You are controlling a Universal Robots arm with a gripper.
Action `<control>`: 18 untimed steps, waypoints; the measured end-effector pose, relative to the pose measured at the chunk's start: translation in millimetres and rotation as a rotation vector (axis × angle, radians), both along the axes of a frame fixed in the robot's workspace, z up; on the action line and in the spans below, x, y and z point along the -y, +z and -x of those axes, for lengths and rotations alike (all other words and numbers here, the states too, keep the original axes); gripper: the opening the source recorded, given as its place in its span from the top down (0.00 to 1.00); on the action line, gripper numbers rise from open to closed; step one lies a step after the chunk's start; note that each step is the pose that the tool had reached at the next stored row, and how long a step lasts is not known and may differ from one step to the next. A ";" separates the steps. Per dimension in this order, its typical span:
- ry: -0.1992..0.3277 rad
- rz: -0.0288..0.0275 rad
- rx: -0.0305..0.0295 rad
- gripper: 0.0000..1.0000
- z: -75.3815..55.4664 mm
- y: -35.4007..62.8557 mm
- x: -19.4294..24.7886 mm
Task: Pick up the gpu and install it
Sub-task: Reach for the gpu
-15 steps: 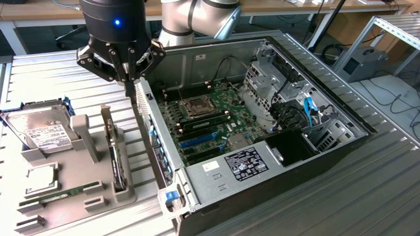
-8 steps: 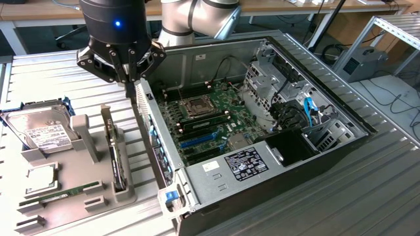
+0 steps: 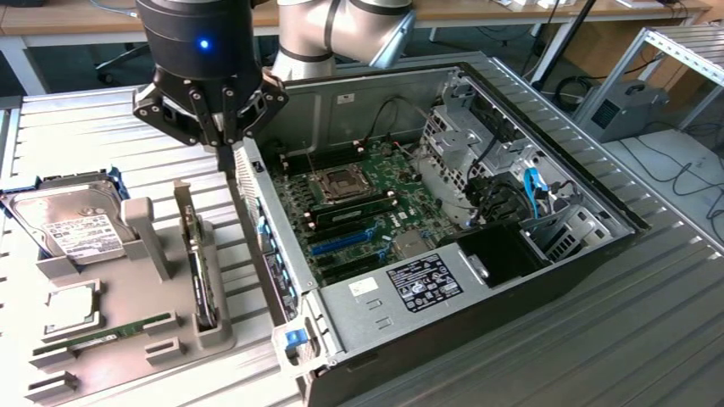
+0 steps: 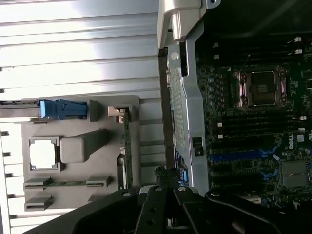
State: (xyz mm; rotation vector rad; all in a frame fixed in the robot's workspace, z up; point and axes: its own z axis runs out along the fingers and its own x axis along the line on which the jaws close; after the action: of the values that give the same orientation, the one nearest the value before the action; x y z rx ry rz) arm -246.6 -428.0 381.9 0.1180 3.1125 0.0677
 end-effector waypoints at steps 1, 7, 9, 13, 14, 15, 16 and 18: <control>0.000 0.0000 0.0000 0.89 0.0 0.0 0.5; 0.000 0.0001 0.0000 0.89 0.0 -0.1 3.7; 0.000 0.0000 0.0000 0.89 0.0 -0.1 4.8; 0.000 0.0000 -0.0001 0.89 0.0 -0.2 7.6; 0.000 0.0000 0.0000 0.89 0.0 -0.3 8.6; 0.000 0.0000 -0.0001 0.89 0.0 -0.3 9.1; 0.000 0.0000 0.0000 0.89 0.0 -0.3 9.6; 0.000 0.0000 0.0000 0.89 0.0 -0.4 10.5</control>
State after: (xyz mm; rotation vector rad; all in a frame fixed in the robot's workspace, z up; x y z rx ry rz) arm -246.6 -438.5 381.5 0.1180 3.1125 0.0677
